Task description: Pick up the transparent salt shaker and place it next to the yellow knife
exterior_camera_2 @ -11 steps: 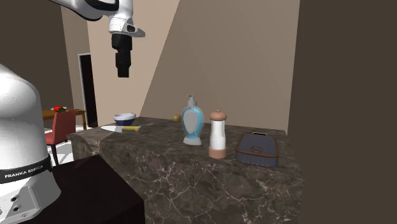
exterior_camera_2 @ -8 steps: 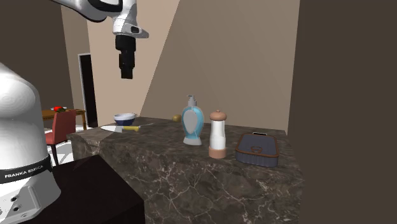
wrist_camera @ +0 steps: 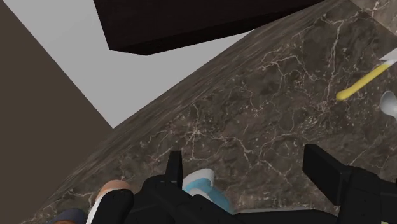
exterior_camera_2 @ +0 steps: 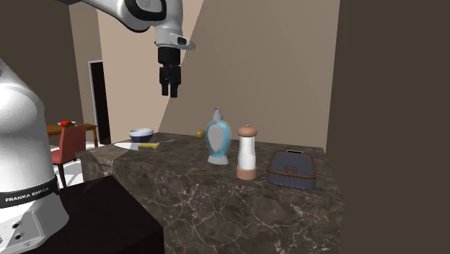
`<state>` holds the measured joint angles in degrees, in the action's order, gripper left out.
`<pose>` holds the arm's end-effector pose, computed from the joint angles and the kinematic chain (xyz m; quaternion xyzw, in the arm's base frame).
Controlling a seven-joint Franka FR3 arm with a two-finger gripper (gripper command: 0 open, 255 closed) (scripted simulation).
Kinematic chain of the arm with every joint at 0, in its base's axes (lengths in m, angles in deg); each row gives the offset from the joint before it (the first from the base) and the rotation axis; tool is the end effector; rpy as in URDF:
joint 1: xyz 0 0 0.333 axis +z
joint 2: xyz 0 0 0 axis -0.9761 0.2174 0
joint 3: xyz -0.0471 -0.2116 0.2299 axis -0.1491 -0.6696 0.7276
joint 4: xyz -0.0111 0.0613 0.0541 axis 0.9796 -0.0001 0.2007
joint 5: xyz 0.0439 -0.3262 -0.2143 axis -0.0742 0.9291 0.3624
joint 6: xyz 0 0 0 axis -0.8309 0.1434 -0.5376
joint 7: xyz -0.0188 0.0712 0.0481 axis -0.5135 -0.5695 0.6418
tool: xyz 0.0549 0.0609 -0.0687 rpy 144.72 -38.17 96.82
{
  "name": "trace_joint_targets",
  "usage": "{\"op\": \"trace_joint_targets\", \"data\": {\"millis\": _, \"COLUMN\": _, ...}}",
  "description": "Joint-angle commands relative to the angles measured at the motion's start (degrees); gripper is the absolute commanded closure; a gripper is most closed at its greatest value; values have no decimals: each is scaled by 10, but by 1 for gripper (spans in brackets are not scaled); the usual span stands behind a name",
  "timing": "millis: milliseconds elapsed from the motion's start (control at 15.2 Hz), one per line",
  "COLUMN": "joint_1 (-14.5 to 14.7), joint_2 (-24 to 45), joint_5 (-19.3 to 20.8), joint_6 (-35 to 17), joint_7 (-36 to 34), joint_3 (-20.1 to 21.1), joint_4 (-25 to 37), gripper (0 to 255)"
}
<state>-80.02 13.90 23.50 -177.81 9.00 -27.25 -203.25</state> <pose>0.3843 -0.0963 0.5223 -0.9950 0.0912 0.0112 0.0391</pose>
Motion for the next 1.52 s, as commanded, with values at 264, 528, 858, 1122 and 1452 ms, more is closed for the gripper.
{"op": "trace_joint_targets", "data": {"millis": 264, "joint_1": -11, "joint_2": 109, "joint_5": -10, "joint_6": -42, "joint_7": 68, "joint_3": -57, "joint_4": 67, "gripper": 0}}
{"op": "trace_joint_targets", "data": {"millis": 528, "joint_1": -18, "joint_2": 189, "joint_5": -33, "joint_6": -59, "joint_7": 118, "joint_3": -92, "joint_4": 125, "gripper": 0}}
{"op": "trace_joint_targets", "data": {"millis": 858, "joint_1": -36, "joint_2": 298, "joint_5": -80, "joint_6": -65, "joint_7": 184, "joint_3": -126, "joint_4": 214, "gripper": 0}}
{"op": "trace_joint_targets", "data": {"millis": 1122, "joint_1": -61, "joint_2": 391, "joint_5": -127, "joint_6": -55, "joint_7": 233, "joint_3": -141, "joint_4": 300, "gripper": 0}}
{"op": "trace_joint_targets", "data": {"millis": 1452, "joint_1": -90, "joint_2": 467, "joint_5": -164, "joint_6": -45, "joint_7": 265, "joint_3": -143, "joint_4": 372, "gripper": 0}}
